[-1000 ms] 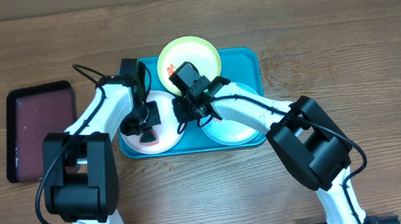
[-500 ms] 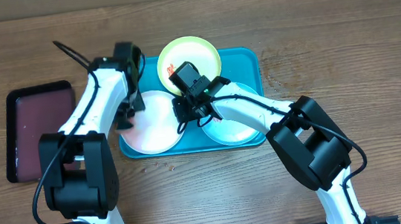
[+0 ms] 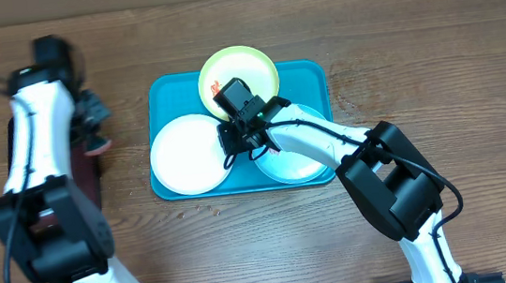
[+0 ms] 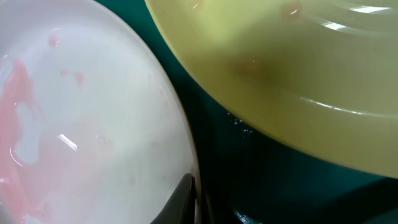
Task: Clean dirty plates on tray and stack at the side
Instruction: 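Carry the sponge left and drop it in the dark tray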
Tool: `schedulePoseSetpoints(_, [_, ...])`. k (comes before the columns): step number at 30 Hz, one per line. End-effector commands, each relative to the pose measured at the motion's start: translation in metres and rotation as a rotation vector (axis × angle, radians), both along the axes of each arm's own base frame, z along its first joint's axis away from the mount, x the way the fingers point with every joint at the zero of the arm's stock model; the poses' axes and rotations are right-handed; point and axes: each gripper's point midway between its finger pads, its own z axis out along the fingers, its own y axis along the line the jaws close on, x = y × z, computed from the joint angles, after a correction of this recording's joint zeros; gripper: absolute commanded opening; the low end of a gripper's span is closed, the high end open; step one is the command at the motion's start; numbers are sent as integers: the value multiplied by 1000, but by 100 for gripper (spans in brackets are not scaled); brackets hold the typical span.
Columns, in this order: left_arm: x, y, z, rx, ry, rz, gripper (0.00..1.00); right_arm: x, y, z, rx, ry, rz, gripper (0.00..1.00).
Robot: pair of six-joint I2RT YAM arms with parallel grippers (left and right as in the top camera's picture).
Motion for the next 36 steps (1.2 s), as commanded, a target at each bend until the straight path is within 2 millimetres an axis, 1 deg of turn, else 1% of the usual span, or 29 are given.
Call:
schedulePoseSetpoints(1, [-15, 30, -7, -100, -23, 121, 4, -5, -7, -24, -45, 31, 1, 5])
schedulePoseSetpoints(6, [-33, 69, -13, -95, -38, 219, 4, -4, -6, -23, -43, 28, 1, 6])
schedulePoseSetpoints(7, [-36, 80, -17, -95, -52, 242, 4, -4, -6, -23, -43, 28, 1, 6])
schedulePoseSetpoints(8, [-38, 84, -20, -93, -55, 244, 4, -4, -6, -23, -43, 28, 1, 6])
schedulePoseSetpoints(10, [-41, 88, -29, -91, -58, 251, 4, -4, -6, -23, -43, 27, 1, 6])
schedulePoseSetpoints(11, [-41, 87, -39, -98, -64, 241, 4, -4, -6, -23, -42, 27, 1, 6])
schedulePoseSetpoints(13, [-39, 81, -50, -123, -82, 212, 4, -4, -6, -23, -42, 27, 1, 6])
schedulePoseSetpoints(15, [-36, 76, -60, -141, -101, 200, 4, -4, -6, -23, -43, 28, 1, 6])
schedulePoseSetpoints(17, [-36, 76, -66, -139, -107, 199, 5, -4, -7, -23, -43, 28, 1, 6])
schedulePoseSetpoints(19, [-36, 76, -68, -133, -111, 182, 13, -4, -7, -23, -43, 28, 1, 6])
schedulePoseSetpoints(23, [-36, 78, -68, -122, -108, 168, 37, -4, -7, -23, -43, 28, 1, 6])
schedulePoseSetpoints(24, [-36, 78, -68, -123, -108, 168, 39, -4, -7, -23, -43, 28, 1, 6])
schedulePoseSetpoints(28, [-34, 76, -63, -139, -114, 166, 43, -4, -7, -23, -44, 29, 1, 5])
schedulePoseSetpoints(31, [-28, 70, -48, -184, -127, 156, 42, -3, -6, -23, -42, 23, 4, 4])
schedulePoseSetpoints(33, [-24, 70, -33, -195, -129, 155, 38, -3, -6, -22, -40, 21, 4, 4])
schedulePoseSetpoints(35, [-22, 72, -13, -195, -131, 155, 32, -1, -4, -20, -39, 14, 12, 4])
schedulePoseSetpoints(36, [-20, 73, -3, -194, -133, 155, 24, 0, -4, -19, -39, 7, 23, 4])
